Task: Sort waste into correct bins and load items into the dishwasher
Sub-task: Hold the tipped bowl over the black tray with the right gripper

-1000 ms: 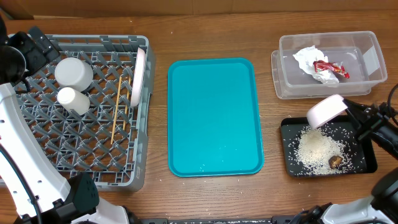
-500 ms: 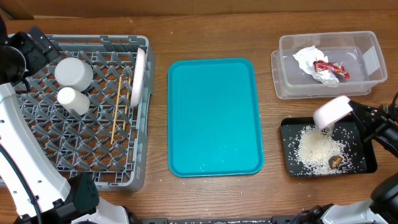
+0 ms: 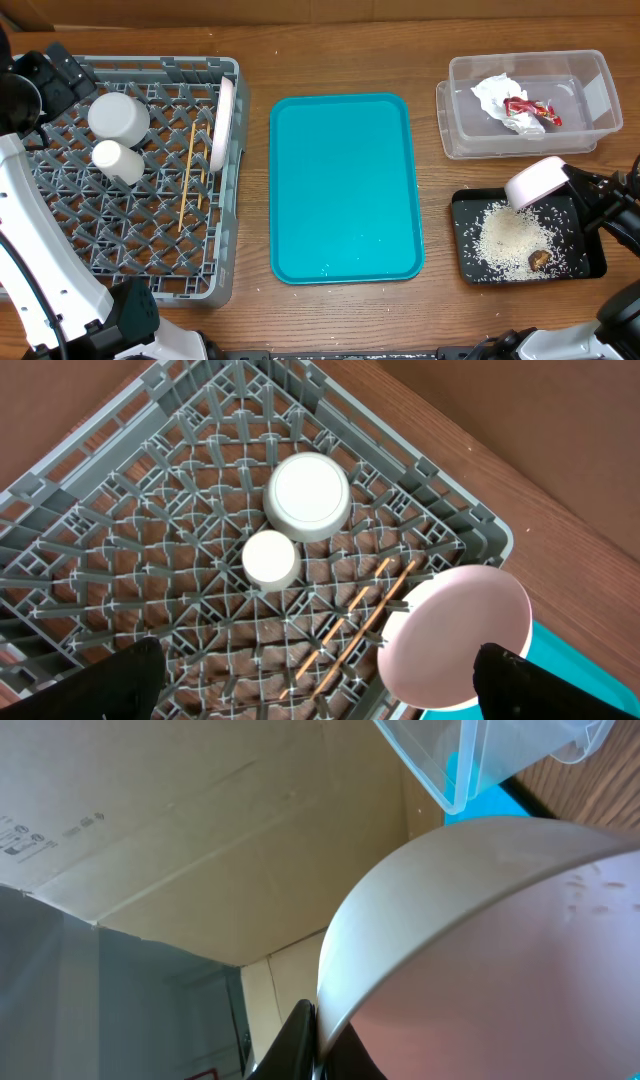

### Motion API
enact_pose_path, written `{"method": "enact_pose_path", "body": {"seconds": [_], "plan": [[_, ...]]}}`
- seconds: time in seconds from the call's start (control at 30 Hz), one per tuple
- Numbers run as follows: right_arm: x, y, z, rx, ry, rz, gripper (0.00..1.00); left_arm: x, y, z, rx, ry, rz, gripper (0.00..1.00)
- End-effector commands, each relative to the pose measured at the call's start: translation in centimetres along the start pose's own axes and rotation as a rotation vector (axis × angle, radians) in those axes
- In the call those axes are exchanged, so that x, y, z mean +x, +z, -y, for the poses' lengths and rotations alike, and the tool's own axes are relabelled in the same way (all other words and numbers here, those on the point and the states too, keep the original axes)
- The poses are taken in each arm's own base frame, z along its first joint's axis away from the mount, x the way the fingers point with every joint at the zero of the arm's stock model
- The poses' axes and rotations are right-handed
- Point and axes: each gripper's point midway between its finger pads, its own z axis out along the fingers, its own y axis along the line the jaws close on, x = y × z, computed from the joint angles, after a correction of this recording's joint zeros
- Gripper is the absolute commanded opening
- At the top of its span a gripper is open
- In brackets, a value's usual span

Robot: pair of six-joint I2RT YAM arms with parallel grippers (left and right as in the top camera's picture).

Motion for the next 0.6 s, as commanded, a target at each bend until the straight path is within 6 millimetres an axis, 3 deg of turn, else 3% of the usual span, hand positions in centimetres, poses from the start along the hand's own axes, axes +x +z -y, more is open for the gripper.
{"method": "enact_pose_path", "body": {"seconds": [0.0,0.2,0.33,0.57], "plan": [[0.39,-0.08,-1.29,-0.048,0.003,0.010,0.03,0.00,-0.08,0.04,0.007,-0.012,0.001,1.00],[0.44,0.01,-1.58,-0.062,-0.101,0.013,0.04,0.00,-0.08,0.04,0.007,-0.012,0.001,1.00],[0.68,-0.08,-2.00,-0.084,0.034,0.015,0.04,0.00,-0.08,0.04,0.007,-0.012,0.001,1.00],[0.77,-0.06,-2.01,-0.083,0.045,0.014,0.04,0.00,-0.08,0.04,0.007,-0.012,0.001,1.00]]}}
